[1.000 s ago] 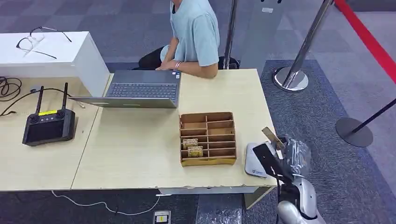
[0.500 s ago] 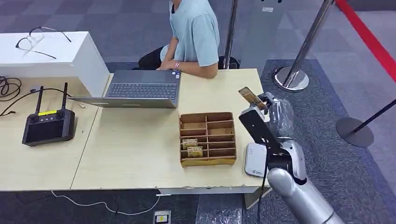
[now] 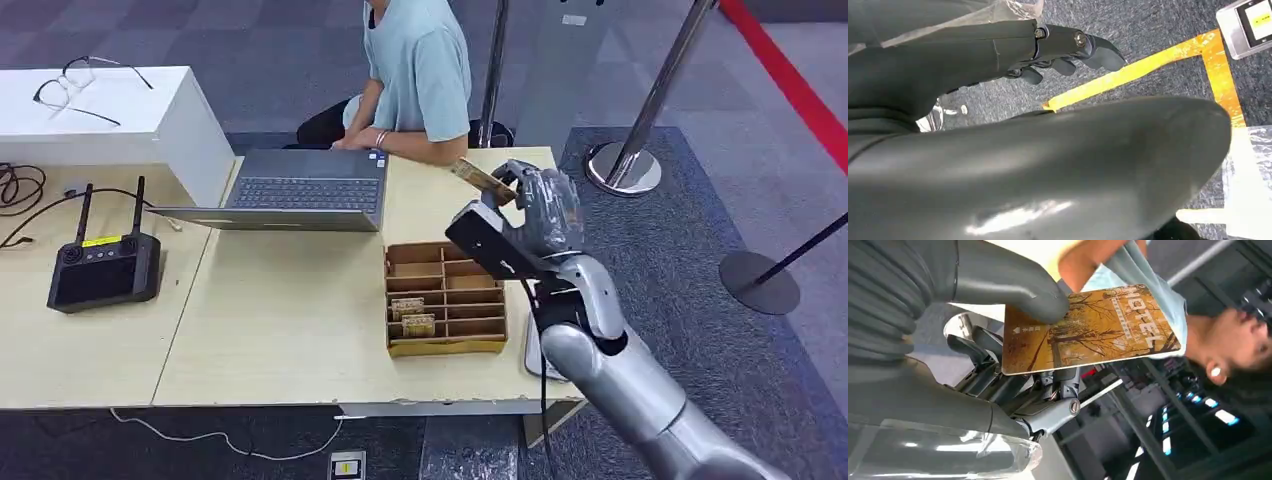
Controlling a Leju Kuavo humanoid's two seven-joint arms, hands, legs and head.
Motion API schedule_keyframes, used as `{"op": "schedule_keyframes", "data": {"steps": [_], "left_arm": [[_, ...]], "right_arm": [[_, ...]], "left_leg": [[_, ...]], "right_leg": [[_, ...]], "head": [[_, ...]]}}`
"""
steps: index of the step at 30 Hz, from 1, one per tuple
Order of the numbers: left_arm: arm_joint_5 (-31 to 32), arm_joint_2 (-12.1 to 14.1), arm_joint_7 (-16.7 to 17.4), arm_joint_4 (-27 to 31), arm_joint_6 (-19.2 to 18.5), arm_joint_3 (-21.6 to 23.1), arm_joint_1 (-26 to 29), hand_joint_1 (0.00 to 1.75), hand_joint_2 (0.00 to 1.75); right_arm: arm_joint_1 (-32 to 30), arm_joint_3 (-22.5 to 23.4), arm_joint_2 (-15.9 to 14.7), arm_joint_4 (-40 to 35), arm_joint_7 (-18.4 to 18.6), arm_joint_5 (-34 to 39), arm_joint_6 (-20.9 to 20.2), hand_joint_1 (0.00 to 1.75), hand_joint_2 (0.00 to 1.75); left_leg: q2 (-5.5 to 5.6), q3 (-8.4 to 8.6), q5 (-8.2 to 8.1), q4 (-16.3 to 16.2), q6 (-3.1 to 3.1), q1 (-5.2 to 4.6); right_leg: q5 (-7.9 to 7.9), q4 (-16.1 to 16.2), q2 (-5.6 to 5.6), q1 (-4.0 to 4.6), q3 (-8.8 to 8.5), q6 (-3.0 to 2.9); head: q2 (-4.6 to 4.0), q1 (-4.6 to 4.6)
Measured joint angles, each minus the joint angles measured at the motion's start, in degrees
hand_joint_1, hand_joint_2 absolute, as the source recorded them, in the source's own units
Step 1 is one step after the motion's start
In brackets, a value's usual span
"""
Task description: Pass the card to the sensor for recognition and then transmit it.
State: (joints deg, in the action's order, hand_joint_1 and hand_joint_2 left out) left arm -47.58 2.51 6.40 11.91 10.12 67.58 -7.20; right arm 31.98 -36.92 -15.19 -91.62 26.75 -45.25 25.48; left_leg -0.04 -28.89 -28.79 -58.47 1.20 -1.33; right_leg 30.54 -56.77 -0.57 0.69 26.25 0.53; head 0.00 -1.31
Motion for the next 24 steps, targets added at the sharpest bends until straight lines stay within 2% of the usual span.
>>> {"op": "schedule_keyframes", "data": {"steps": [9, 19, 24], "left_arm": [[0.9, 0.1, -0.2, 0.0, -0.4, 0.8, 0.0, 0.00, 0.00], [1.0, 0.1, 0.0, 0.0, -0.5, 1.7, 0.0, 0.00, 0.00], [1.0, 0.0, -0.2, 0.0, -0.5, 1.9, 0.0, 0.00, 0.00]], "right_arm": [[3.9, -3.3, -0.2, 5.1, 3.3, -4.4, -5.1, 1.75, 1.75], [7.2, -4.5, -3.9, 10.1, 5.9, -5.7, -10.8, 1.75, 1.75], [7.5, -4.7, -5.2, 12.1, 6.3, -5.8, -11.4, 1.75, 1.75]], "left_leg": [[0.02, -0.01, 0.00, 0.0, 0.00, 0.00], [0.02, -0.03, 0.00, 0.0, 0.00, 0.00], [0.02, -0.04, 0.00, 0.0, 0.00, 0.00]], "right_leg": [[0.00, 0.0, -0.01, 0.00, 0.03, 0.00], [0.00, 0.0, -0.01, -0.01, 0.06, 0.00], [0.00, 0.0, -0.01, -0.01, 0.06, 0.00]], "head": [[0.00, -0.02], [0.00, -0.02], [0.00, -0.02]]}}
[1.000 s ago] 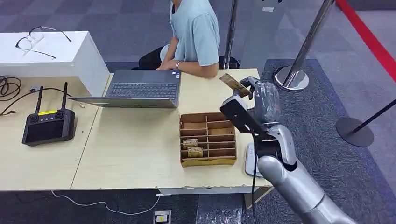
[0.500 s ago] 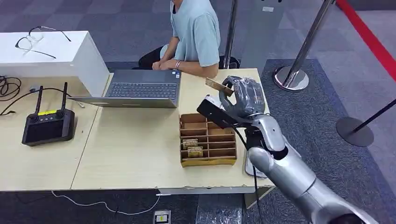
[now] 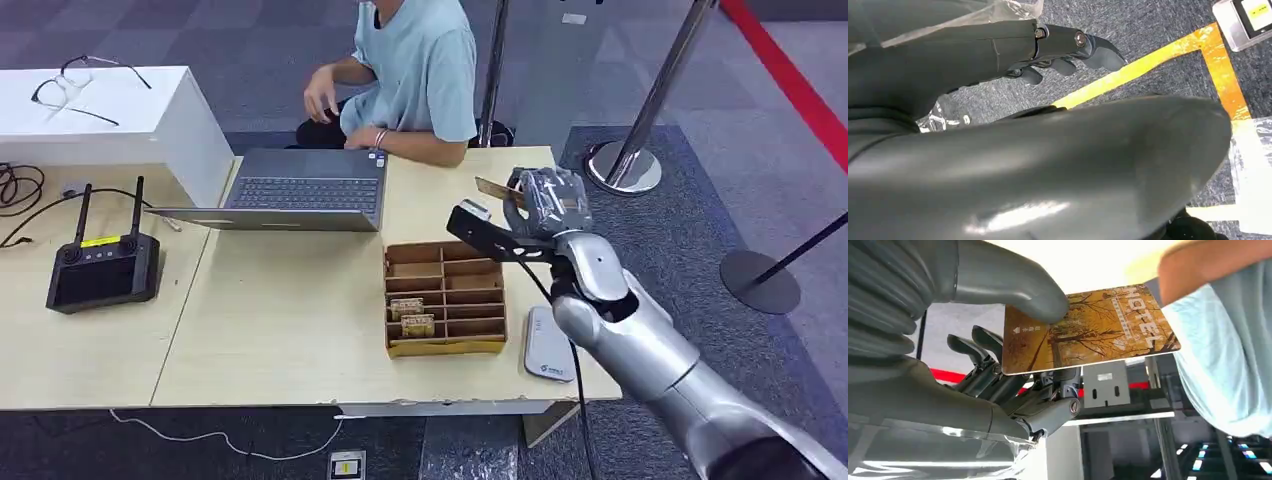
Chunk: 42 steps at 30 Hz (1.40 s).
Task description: Pass the card to the sensor for recognition and then transmit it.
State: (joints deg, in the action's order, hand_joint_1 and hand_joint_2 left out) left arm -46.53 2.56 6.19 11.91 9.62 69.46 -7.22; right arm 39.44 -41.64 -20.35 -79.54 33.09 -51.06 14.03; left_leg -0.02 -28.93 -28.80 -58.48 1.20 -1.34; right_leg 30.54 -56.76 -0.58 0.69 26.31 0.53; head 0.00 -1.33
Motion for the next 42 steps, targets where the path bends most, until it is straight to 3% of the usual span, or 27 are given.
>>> {"op": "schedule_keyframes", "data": {"steps": [17, 40, 41, 42], "left_arm": [[-0.1, 0.0, 0.5, 0.0, -0.4, 0.2, 0.0, 0.00, 0.00], [-0.5, 0.0, 0.2, 0.0, 0.0, 0.2, 0.0, 0.00, 0.00], [-0.5, 0.0, 0.2, 0.0, 0.0, 0.2, 0.0, 0.00, 0.00], [-0.5, 0.0, 0.2, 0.0, 0.0, 0.2, 0.0, 0.00, 0.00]], "right_arm": [[2.1, -1.3, -1.4, 4.1, 0.3, -1.4, -1.8, 1.75, 1.75], [3.7, -6.1, 5.2, 5.1, -2.8, -3.3, -2.0, 1.75, 1.75], [3.7, -6.2, 5.2, 5.1, -2.7, -3.3, -2.0, 1.41, 1.75], [3.7, -6.4, 5.2, 5.1, -2.7, -3.3, -2.1, 1.40, 1.75]], "left_leg": [[0.00, -0.02, 0.00, 0.0, 0.00, 0.00], [0.00, -0.09, 0.00, 0.0, 0.00, 0.02], [0.01, -0.10, 0.00, 0.0, 0.00, 0.02], [0.01, -0.10, 0.00, 0.0, 0.00, 0.02]], "right_leg": [[0.00, 0.0, 0.00, 0.00, 0.01, 0.00], [0.01, 0.0, 0.00, 0.02, 0.07, 0.01], [0.01, 0.0, 0.00, 0.01, 0.07, 0.01], [0.01, 0.0, 0.00, 0.01, 0.08, 0.01]], "head": [[0.00, 0.00], [0.00, 0.00], [0.00, 0.00], [0.00, 0.00]]}}
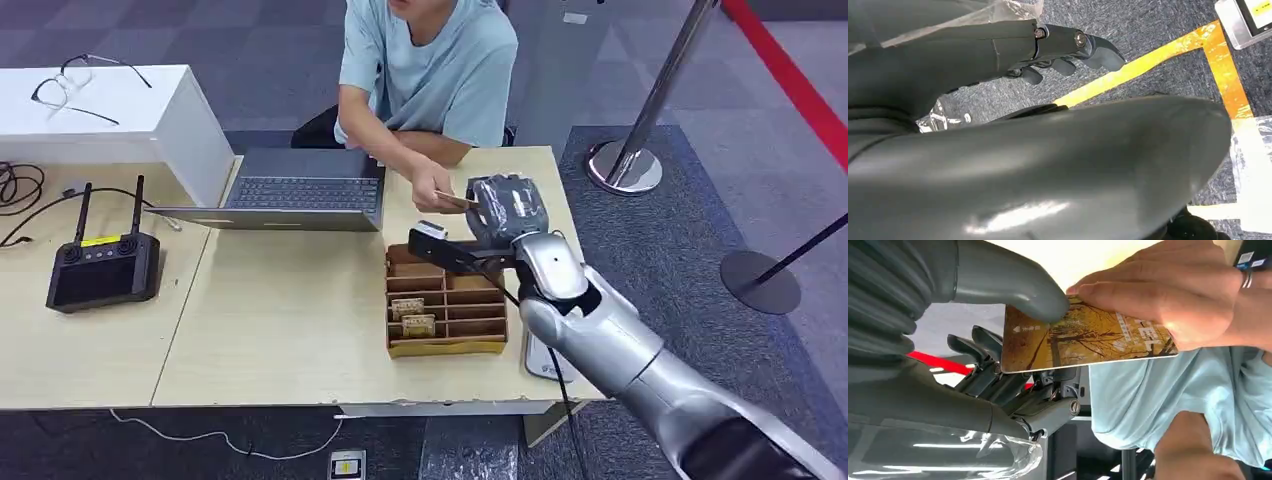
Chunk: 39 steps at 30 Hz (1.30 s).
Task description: Pass the card to the sensor for recognition and then transmit it.
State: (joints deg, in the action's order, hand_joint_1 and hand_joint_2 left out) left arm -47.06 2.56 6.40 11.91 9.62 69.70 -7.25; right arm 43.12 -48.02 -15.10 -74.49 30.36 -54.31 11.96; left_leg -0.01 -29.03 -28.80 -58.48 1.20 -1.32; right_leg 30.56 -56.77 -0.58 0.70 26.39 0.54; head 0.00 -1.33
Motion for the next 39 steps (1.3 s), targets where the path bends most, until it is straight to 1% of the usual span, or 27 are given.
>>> {"op": "schedule_keyframes", "data": {"steps": [1, 2, 3, 4, 5, 7, 10, 11, 14, 15, 16, 17, 18, 26, 32, 36, 39], "left_arm": [[0.0, 0.0, 0.0, 0.0, 0.0, 0.0, 0.0, 0.00, 0.00], [0.0, 0.0, 0.0, 0.0, 0.0, 0.0, 0.0, 0.00, 0.00], [0.0, 0.0, -0.2, 0.0, 0.0, 0.0, 0.0, 0.00, 0.00], [0.0, 0.0, -0.4, 0.0, 0.0, 0.0, 0.0, 0.00, 0.00], [0.0, 0.0, -0.4, 0.0, 0.0, 0.0, 0.0, 0.00, 0.00], [0.0, 0.0, -0.4, 0.0, 0.1, 0.0, 0.0, 0.00, 0.00], [0.0, 0.0, -0.4, 0.0, 0.1, 0.0, 0.0, 0.00, 0.00], [0.0, 0.0, -0.4, 0.0, 0.1, 0.0, 0.0, 0.00, 0.00], [-0.2, 0.0, -0.5, 0.0, 0.1, 0.0, 0.0, 0.00, 0.00], [-0.3, 0.0, -0.5, 0.0, 0.1, 0.0, 0.0, 0.00, 0.00], [-0.3, 0.0, -0.5, 0.0, 0.1, 0.0, 0.0, 0.00, 0.00], [-0.3, 0.0, -0.4, 0.0, 0.1, 0.0, 0.0, 0.00, 0.00], [-0.3, 0.0, -0.3, 0.0, 0.0, 0.0, 0.0, 0.00, 0.00], [-0.4, 0.0, -0.3, 0.0, 0.2, 0.0, 0.0, 0.00, 0.00], [-0.9, 0.0, -0.5, 0.0, 0.3, 0.0, 0.1, 0.00, 0.00], [-1.6, 0.0, -0.8, 0.0, 0.5, 0.0, 0.1, 0.00, 0.00], [-1.8, 0.0, 0.2, 0.0, 0.2, 0.0, 0.1, 0.00, 0.00]], "right_arm": [[0.0, -0.1, 0.0, 0.0, 0.0, -0.2, -0.1, 1.40, 1.75], [0.0, -0.2, 0.0, 0.0, 0.1, -0.6, -0.2, 1.05, 1.75], [0.0, -0.2, 0.0, 0.0, 0.2, -1.1, -0.5, 0.40, 1.75], [-0.1, -0.2, -0.1, -0.3, 0.6, -1.4, -0.8, 0.40, 1.75], [-0.2, -0.2, -0.1, -0.6, 0.8, -1.7, -0.9, 0.63, 1.75], [-0.2, -0.2, -0.1, -0.9, 1.1, -2.0, -0.9, 0.31, 1.75], [-0.2, -0.2, -0.3, -1.6, 1.3, -2.2, -1.0, 0.33, 1.75], [-0.2, -0.2, -0.4, -1.8, 1.4, -2.2, -1.2, 0.30, 1.75], [-0.2, -0.1, -0.7, -2.4, 1.9, -1.7, -1.7, 0.26, 1.75], [-0.1, -0.1, -0.8, -2.5, 1.9, -1.7, -1.7, 0.17, 1.75], [-0.1, 0.0, -0.9, -2.5, 1.9, -1.7, -1.7, 0.16, 1.75], [-0.1, 0.0, -1.0, -2.5, 1.9, -1.7, -1.7, 0.05, 1.75], [-0.1, 0.0, -1.0, -2.5, 1.9, -1.7, -1.6, 0.00, 1.75], [-0.1, 0.2, -1.5, -2.6, 2.1, -2.1, -0.7, 0.00, 1.75], [-0.4, 1.7, -2.8, -4.6, 4.4, 1.1, -0.5, 0.00, 1.75], [-2.0, 2.9, -4.5, -7.5, 6.7, 0.5, 0.1, 0.00, 1.75], [-2.8, 3.7, -5.9, -8.8, 7.3, 0.4, 0.7, 0.00, 1.75]], "left_leg": [[0.00, 0.00, 0.00, 0.0, 0.00, 0.00], [0.00, 0.00, 0.00, 0.0, 0.00, 0.00], [0.00, -0.01, 0.00, 0.0, 0.00, 0.00], [0.00, -0.01, 0.00, 0.0, 0.00, -0.01], [-0.01, -0.02, 0.00, 0.0, 0.00, -0.01], [-0.02, -0.01, 0.00, 0.0, 0.00, -0.01], [-0.02, -0.01, 0.00, 0.0, 0.00, -0.01], [-0.02, -0.01, 0.00, 0.0, 0.00, 0.00], [-0.02, -0.01, 0.00, 0.0, 0.00, 0.00], [-0.02, -0.01, 0.00, 0.0, 0.00, 0.00], [-0.02, -0.01, 0.00, 0.0, 0.00, 0.00], [-0.02, -0.01, 0.00, 0.0, 0.00, 0.00], [-0.02, -0.01, 0.00, 0.0, 0.00, 0.00], [-0.02, -0.02, 0.00, 0.0, 0.00, 0.00], [-0.02, -0.01, 0.00, 0.0, 0.00, 0.00], [-0.02, -0.03, -0.01, 0.0, 0.00, -0.01], [-0.02, -0.04, -0.01, 0.0, 0.00, -0.01]], "right_leg": [[0.00, 0.0, 0.00, 0.00, 0.00, 0.00], [0.00, 0.0, 0.00, 0.00, 0.00, 0.00], [0.00, 0.0, 0.00, 0.00, 0.02, 0.00], [0.00, 0.0, 0.00, -0.01, 0.03, 0.00], [0.00, 0.0, 0.00, -0.01, 0.04, 0.00], [0.00, 0.0, 0.01, -0.01, 0.05, 0.00], [0.00, 0.0, 0.01, -0.01, 0.06, 0.00], [0.00, 0.0, 0.01, -0.01, 0.06, 0.00], [0.00, 0.0, 0.01, 0.00, 0.06, 0.00], [0.00, 0.0, 0.01, 0.00, 0.06, 0.00], [0.00, 0.0, 0.01, 0.00, 0.06, 0.00], [0.00, 0.0, 0.01, 0.00, 0.06, 0.00], [0.00, 0.0, 0.01, 0.00, 0.06, 0.00], [0.00, 0.0, 0.01, 0.00, 0.06, 0.00], [0.00, 0.0, 0.01, -0.01, 0.07, 0.00], [0.00, 0.0, 0.01, -0.01, 0.08, 0.00], [0.00, 0.0, 0.01, -0.01, 0.10, 0.00]], "head": [[0.00, 0.00], [0.00, 0.00], [0.00, 0.00], [0.00, 0.00], [0.00, -0.02], [0.00, 0.00], [0.00, 0.00], [0.00, 0.02], [0.00, 0.00], [0.00, 0.02], [0.00, 0.02], [0.00, 0.00], [0.00, 0.00], [0.00, 0.00], [0.00, -0.02], [0.00, 0.00], [0.00, 0.00]]}}
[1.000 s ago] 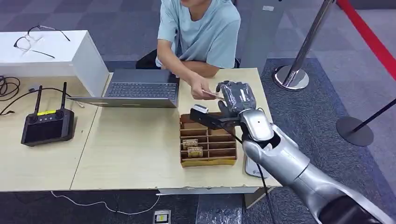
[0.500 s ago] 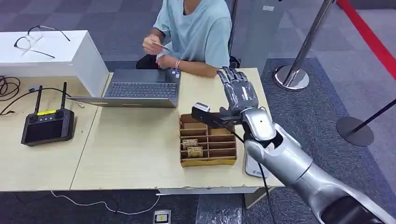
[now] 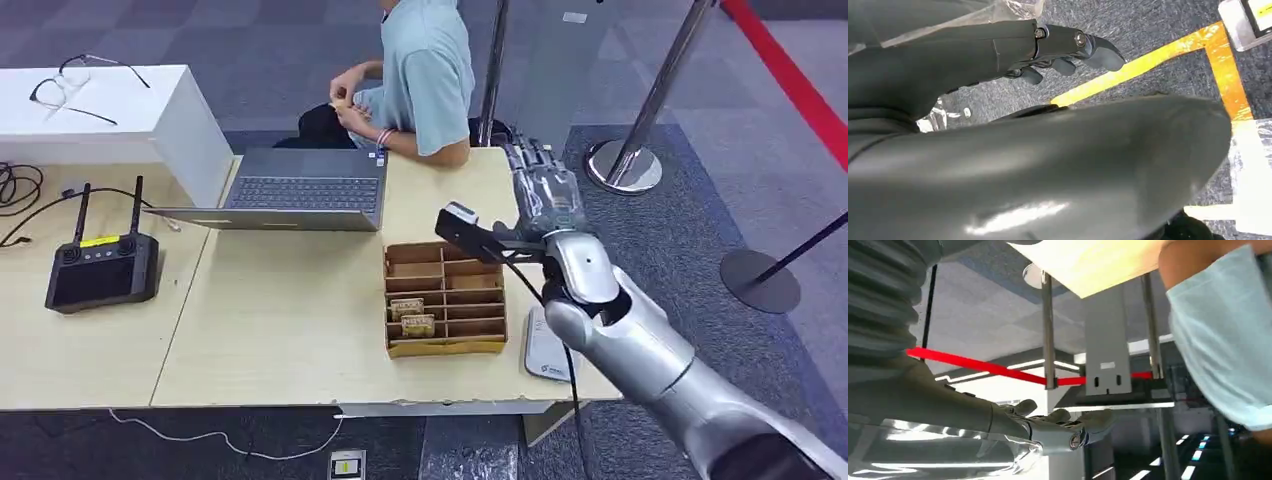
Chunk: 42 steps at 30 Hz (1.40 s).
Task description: Pass the card to the sensor for recognition and then transmit it.
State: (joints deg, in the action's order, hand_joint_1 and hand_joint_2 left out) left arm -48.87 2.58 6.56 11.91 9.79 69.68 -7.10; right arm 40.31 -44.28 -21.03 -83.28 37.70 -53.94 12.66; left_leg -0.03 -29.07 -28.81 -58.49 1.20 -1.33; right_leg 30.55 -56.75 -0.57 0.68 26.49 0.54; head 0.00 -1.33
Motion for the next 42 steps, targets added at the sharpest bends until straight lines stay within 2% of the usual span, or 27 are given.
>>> {"op": "schedule_keyframes", "data": {"steps": [5, 13, 19, 32, 42], "left_arm": [[-0.5, 0.0, 0.5, 0.0, 0.2, 0.0, 0.1, 0.00, 0.00], [-1.8, 0.0, -0.5, 0.0, 1.0, -0.4, 0.3, 0.00, 0.00], [-2.9, 0.0, -0.6, 0.0, 1.2, -0.7, 0.3, 0.00, 0.00], [-5.4, 0.0, -0.4, -0.1, 1.5, -3.1, 0.8, 0.00, 0.00], [-6.6, 0.0, -0.6, -0.2, 2.2, -4.6, 0.9, 0.00, 0.00]], "right_arm": [[-1.4, 2.4, -2.7, -1.5, 0.4, 0.5, 1.8, 0.00, 1.75], [-7.0, 8.0, -7.8, -8.9, 2.1, -1.2, 4.0, 0.00, 1.75], [-10.7, 13.2, -10.0, -17.3, 2.1, -3.7, 1.9, 0.00, 1.75], [-22.3, 28.4, -15.6, -36.3, 2.1, -5.3, -2.5, 0.00, 1.75], [-37.8, 43.1, -18.9, -46.1, 2.2, -8.7, 3.1, 0.00, 1.75]], "left_leg": [[0.00, 0.00, 0.00, 0.0, 0.00, 0.00], [0.03, -0.03, -0.02, 0.0, 0.01, -0.01], [0.02, -0.01, -0.01, 0.0, 0.01, 0.00], [0.03, -0.04, -0.04, 0.0, 0.02, -0.02], [0.03, -0.02, -0.07, 0.0, 0.02, -0.05]], "right_leg": [[0.00, 0.0, 0.00, 0.00, 0.02, 0.00], [0.00, 0.0, 0.00, -0.01, 0.03, 0.00], [0.00, 0.0, 0.00, 0.00, 0.04, 0.00], [0.02, 0.0, -0.01, -0.02, 0.05, -0.01], [0.02, 0.1, 0.01, -0.03, 0.05, -0.01]], "head": [[0.00, 0.00], [0.00, 0.00], [0.00, 0.02], [0.00, -0.02], [0.00, 0.02]]}}
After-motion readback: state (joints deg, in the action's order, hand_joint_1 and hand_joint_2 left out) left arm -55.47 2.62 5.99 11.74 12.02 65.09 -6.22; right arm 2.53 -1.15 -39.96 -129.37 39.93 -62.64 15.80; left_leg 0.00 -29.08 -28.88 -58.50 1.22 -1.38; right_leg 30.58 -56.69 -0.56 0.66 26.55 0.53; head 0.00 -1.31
